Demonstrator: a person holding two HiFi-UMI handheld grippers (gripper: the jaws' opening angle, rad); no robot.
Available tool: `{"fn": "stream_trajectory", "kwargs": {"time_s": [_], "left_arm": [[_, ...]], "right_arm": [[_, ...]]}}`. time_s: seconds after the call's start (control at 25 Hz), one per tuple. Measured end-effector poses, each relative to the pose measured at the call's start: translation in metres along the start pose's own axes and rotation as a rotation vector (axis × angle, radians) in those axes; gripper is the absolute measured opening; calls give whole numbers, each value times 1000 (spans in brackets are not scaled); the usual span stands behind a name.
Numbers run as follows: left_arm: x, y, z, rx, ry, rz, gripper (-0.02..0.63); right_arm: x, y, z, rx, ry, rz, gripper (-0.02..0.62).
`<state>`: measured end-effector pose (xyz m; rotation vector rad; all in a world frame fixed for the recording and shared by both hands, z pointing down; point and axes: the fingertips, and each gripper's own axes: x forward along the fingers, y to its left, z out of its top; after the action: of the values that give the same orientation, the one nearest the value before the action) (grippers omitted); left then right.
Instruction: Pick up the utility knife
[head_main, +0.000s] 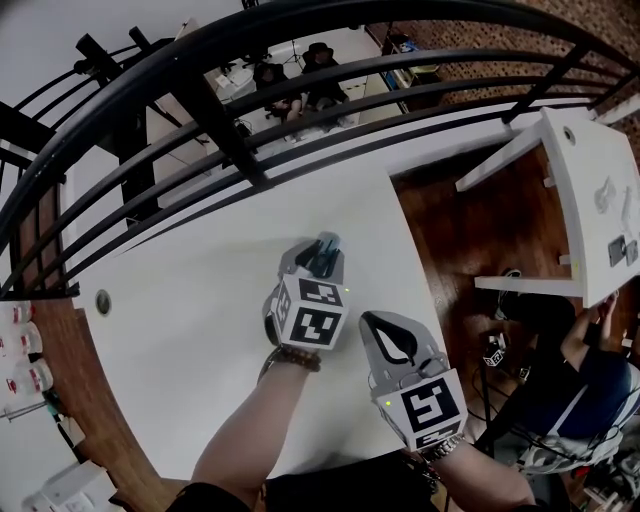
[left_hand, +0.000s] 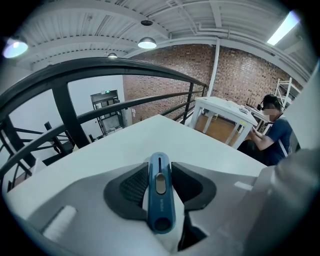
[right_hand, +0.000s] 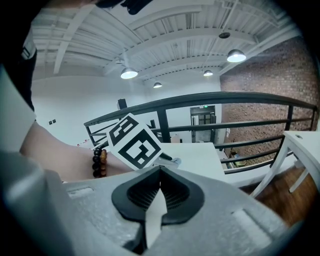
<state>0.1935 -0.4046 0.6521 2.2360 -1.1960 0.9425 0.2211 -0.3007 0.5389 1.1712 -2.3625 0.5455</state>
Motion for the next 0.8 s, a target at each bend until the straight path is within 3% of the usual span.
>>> {"fn": "stream_trajectory", "kwargs": {"time_s": [0.4,0.8], "left_arm": [[-29,-12,7,28,-27,5,161],[-93,-33,17,78,-103,19,161]], "right_arm": [[-23,6,5,-3,-33,-22,-7],[-64,33,23,-53,-92,-33,-8]]}}
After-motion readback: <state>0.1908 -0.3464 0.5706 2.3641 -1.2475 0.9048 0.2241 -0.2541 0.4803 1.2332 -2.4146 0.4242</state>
